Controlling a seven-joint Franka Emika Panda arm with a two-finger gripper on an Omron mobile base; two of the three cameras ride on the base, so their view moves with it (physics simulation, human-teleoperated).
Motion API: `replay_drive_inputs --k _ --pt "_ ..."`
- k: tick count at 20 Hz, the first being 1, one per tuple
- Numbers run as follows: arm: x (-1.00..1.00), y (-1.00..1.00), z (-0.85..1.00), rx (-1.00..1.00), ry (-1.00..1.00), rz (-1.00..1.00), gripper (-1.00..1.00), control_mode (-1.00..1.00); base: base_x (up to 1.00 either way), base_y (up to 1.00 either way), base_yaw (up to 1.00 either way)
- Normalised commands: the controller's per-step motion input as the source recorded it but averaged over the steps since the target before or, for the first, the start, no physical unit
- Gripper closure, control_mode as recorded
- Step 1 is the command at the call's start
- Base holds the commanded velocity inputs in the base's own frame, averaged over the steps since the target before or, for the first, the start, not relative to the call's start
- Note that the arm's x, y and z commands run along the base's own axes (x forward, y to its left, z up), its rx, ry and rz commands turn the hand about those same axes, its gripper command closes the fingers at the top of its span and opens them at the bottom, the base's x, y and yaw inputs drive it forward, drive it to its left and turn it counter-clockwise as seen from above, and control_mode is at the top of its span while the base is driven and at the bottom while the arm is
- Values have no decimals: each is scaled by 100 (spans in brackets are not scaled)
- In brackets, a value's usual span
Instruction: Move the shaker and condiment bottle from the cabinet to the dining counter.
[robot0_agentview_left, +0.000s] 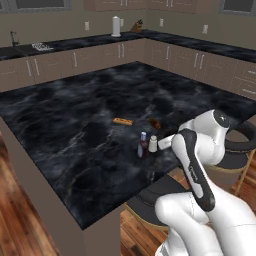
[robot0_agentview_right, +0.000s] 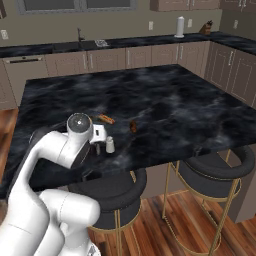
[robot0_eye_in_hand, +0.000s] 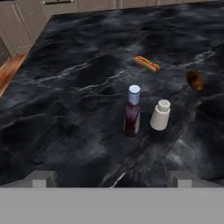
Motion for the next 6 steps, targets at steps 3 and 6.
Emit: replay_drive_inputs --k 3,6 --pt "-56 0 25 0 12 -13 -100 -100 0 0 0" --pt "-66 -2 18 -3 3 -6 -100 -100 0 0 0"
